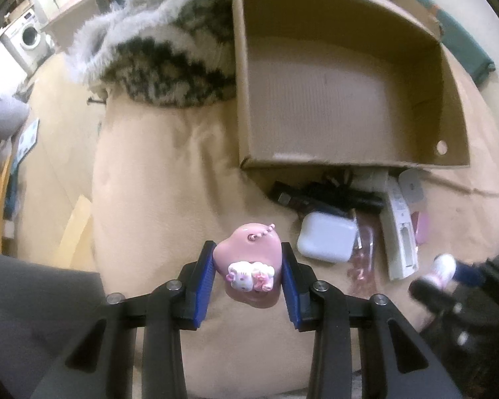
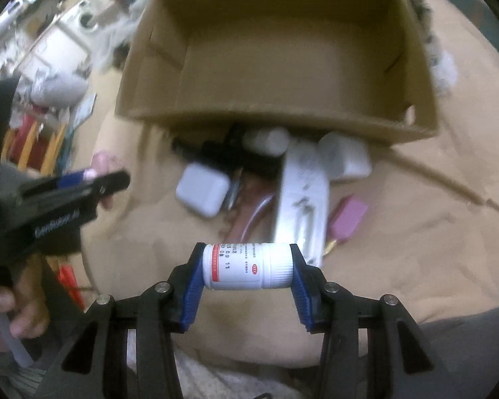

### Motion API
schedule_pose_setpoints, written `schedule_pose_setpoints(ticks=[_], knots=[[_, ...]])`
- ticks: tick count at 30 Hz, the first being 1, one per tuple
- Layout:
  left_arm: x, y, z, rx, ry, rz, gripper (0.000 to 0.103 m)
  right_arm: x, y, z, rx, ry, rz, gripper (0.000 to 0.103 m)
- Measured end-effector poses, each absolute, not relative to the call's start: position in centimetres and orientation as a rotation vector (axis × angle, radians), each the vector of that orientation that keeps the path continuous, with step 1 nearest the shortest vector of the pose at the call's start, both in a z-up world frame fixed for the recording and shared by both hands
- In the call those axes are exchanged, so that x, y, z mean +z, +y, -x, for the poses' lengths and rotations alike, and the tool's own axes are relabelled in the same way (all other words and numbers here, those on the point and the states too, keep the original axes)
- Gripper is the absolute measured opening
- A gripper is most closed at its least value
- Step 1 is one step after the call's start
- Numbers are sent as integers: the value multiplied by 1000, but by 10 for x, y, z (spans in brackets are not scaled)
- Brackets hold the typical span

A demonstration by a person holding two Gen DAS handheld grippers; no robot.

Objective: Organize rigid objects
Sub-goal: 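Carry keychain and pill bottle into the box and open both tools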

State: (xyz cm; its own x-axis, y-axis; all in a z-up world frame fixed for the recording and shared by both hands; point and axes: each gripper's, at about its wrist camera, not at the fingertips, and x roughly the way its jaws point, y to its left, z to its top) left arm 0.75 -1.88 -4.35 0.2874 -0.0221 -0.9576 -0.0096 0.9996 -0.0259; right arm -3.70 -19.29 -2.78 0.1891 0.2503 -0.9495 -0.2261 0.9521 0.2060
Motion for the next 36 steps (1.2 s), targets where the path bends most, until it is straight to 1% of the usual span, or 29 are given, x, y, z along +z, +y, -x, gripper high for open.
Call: schedule_pose_setpoints(ticks=[7, 14, 16, 18, 24, 30, 36], knots=[[5, -33, -13, -32, 1176, -7, 34, 10, -219, 10, 313, 1229, -46, 49], [23, -45, -40, -63, 1106, -13, 34, 33, -234, -31, 324, 1111, -94, 49], [20, -52, -54, -107, 1099, 0, 34, 31, -236, -38, 331, 1080, -104, 49], [16, -64, -69, -128, 1101, -59, 34, 27, -239, -51, 323, 1056, -111, 49], [7, -82, -100, -158, 1042, -90, 34, 6, -256, -93, 293, 1045, -175, 49], [-26, -69, -118, -132, 1130, -6, 34, -11, -262, -115, 276, 1049, -185, 49], [-38, -58, -129, -100, 1165, 13, 34, -24, -246, -114, 297, 1080, -114, 49]])
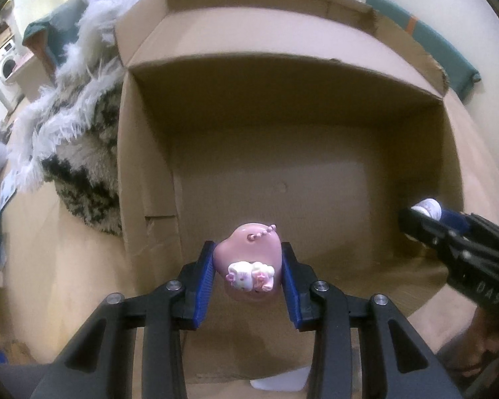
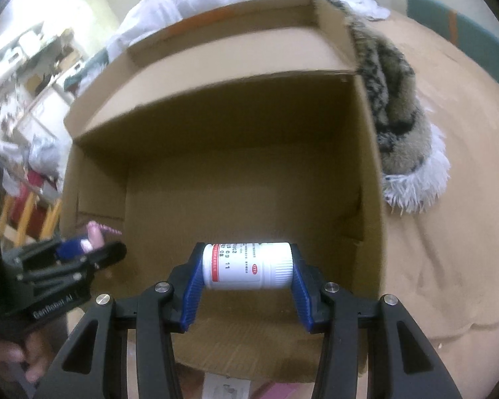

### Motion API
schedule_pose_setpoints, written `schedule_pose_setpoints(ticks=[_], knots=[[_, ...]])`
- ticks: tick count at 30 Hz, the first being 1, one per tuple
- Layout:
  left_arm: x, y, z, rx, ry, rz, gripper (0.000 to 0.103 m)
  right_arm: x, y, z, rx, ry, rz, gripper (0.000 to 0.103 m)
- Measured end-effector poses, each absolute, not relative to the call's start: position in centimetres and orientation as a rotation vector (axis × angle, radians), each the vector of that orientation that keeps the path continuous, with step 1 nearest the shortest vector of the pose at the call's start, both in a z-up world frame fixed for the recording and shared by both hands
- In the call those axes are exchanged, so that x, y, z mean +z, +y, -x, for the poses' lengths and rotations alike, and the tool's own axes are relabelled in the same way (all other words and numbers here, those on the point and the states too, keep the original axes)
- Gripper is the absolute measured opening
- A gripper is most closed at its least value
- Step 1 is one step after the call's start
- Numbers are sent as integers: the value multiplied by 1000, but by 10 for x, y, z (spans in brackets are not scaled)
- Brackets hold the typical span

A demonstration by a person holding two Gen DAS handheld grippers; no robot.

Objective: Organize rigid objects
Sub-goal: 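Carry keychain and pill bottle into the box and open both tools, then withdraw both tools from the box toward the remaining items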

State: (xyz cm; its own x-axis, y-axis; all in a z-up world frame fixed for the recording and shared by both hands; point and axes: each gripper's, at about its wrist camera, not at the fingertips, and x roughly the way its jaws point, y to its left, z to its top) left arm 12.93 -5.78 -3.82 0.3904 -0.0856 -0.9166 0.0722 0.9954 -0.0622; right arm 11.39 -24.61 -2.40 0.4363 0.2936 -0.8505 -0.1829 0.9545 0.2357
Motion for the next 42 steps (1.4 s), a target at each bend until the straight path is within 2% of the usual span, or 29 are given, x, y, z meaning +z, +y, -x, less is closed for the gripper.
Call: schedule_pose_setpoints(ticks=[11, 22, 23, 24, 27, 29, 30, 42], knots=[[-47, -75, -123, -100, 1175, -65, 34, -47, -238, -117, 300, 1172, -77, 49], [-46, -92, -117, -133, 1161, -106, 35, -43, -240, -119, 309, 1164, -115, 49], [-48, -88, -120, -142, 1164, -106, 37, -41, -242, -119, 312, 1157, -131, 52], [-47, -90, -120, -142, 1166, -104, 44, -39, -244, -119, 316, 1149, -148, 53], [-39, -93, -118, -138, 1137, -97, 64, -28, -249, -116, 359, 1110, -197, 73], [-35, -97, -116, -142, 1112, -113, 66, -20, -247, -113, 371, 1071, -186, 95], [-32, -100, -115, -147, 1101, -128, 67, -16, -246, -111, 375, 1045, -177, 99], [-17, -100, -103, -141, 1053, -129, 67, 2, -267, -103, 327, 969, -202, 101]])
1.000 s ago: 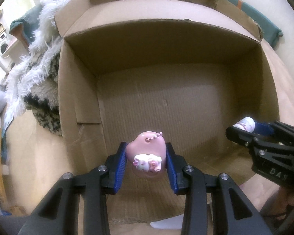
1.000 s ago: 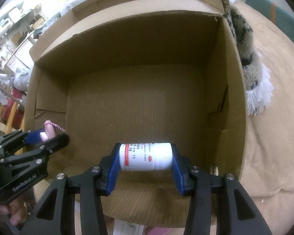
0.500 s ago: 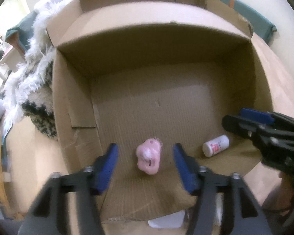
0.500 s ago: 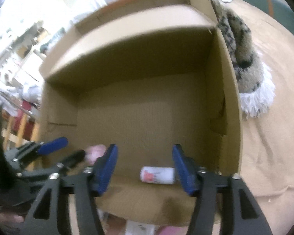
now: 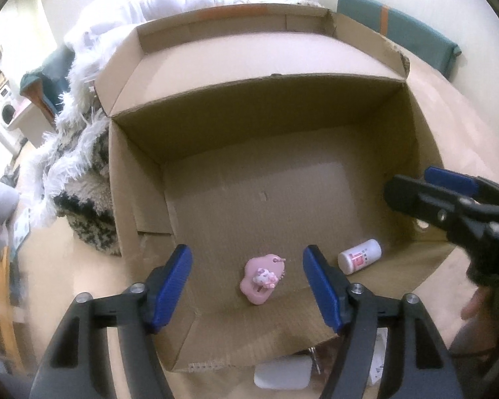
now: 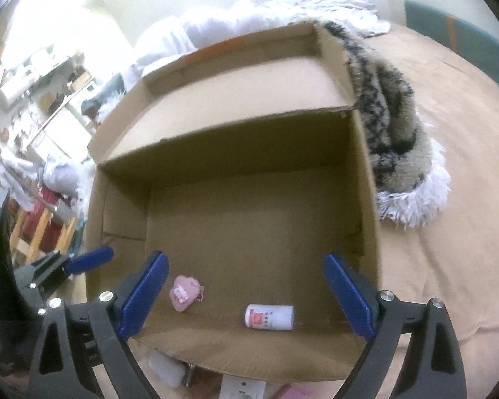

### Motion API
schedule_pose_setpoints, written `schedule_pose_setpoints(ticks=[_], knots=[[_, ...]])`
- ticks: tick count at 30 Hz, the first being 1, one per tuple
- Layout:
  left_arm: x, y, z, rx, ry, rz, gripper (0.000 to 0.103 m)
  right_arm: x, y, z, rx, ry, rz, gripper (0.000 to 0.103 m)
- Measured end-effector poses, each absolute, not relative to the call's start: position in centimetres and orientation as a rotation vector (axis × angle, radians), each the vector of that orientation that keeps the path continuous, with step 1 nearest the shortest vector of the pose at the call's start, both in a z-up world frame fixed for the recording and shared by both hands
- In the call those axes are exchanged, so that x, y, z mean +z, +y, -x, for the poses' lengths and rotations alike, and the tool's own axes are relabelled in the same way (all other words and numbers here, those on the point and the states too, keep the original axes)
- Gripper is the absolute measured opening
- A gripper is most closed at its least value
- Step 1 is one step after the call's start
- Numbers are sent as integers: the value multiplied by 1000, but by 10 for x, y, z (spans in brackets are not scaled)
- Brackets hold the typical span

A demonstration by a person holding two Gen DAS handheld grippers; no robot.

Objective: Organize rigid objects
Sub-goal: 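Withdraw both tools from the box toward the remaining items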

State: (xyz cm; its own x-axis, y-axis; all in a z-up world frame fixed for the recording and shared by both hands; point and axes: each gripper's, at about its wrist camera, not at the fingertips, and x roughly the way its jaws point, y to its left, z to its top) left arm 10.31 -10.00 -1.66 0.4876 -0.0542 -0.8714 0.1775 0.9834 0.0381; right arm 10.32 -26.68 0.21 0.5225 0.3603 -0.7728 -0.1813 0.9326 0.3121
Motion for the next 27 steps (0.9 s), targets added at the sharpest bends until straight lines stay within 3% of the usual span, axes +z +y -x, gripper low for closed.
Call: schedule_pose_setpoints(ticks=[27], knots=[[-1, -36, -39, -48, 1068, 87, 67, 8, -272, -31, 226, 993, -243, 101]])
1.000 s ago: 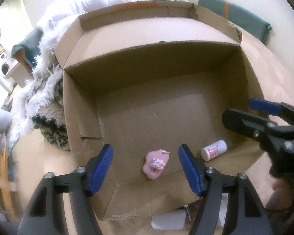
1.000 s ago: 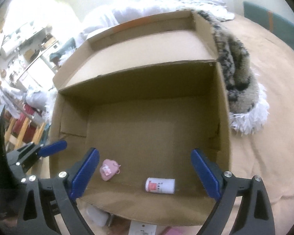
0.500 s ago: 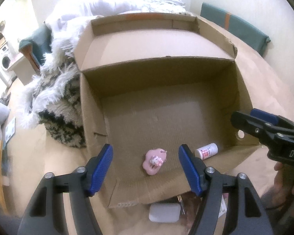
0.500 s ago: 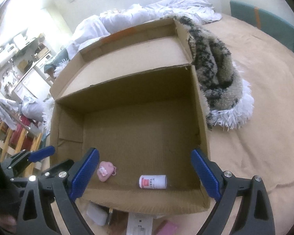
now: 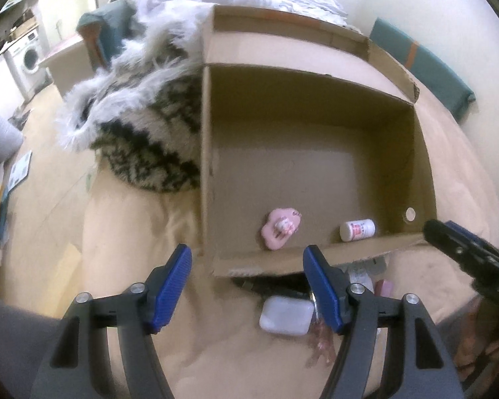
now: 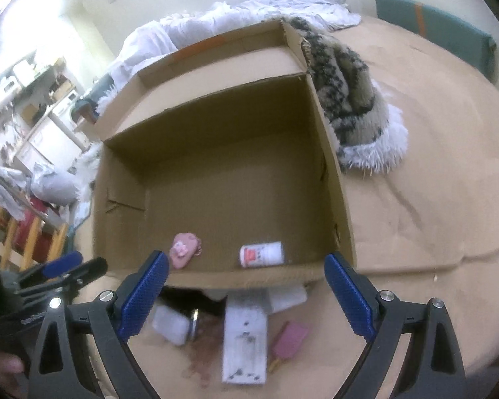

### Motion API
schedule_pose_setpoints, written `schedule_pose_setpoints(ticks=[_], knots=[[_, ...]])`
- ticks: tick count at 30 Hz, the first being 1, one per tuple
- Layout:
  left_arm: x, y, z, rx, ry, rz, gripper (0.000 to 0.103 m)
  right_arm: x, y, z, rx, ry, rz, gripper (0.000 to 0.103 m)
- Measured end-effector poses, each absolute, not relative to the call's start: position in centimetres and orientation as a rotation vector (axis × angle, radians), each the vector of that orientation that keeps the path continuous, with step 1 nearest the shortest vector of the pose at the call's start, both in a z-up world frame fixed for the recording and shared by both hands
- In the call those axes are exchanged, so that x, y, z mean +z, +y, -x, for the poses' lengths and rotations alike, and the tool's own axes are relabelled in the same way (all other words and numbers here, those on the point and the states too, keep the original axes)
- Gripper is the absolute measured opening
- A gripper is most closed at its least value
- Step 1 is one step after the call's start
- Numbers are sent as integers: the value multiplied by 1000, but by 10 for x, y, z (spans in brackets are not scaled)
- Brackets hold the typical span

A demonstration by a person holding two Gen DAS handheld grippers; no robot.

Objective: Organize rigid objects
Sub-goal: 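Withdraw both tools from the box toward the remaining items, then grasp the white earbud case with left tool while right tool grasps white remote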

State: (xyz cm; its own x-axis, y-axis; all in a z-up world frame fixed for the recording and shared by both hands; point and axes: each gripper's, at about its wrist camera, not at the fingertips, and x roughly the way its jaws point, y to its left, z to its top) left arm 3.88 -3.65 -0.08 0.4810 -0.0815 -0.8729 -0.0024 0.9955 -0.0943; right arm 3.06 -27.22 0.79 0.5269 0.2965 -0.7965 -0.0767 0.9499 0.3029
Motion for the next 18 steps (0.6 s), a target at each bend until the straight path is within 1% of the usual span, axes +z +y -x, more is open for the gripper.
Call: schedule_pose_setpoints(ticks=[10, 12, 15, 18], knots=[[-15, -13, -21, 21, 1109, 112, 67, -2, -273, -5, 216, 1031, -360, 101], [-25, -16, -20, 8, 1145, 105, 67, -6, -269, -5, 212, 1046, -352, 101], [-48, -34, -24, -90, 1252, 85, 67, -10, -265, -9, 211, 1062, -334, 101], [-67, -49, -26, -133, 1308, 81, 67, -15, -266, -11, 210, 1085, -352, 101]])
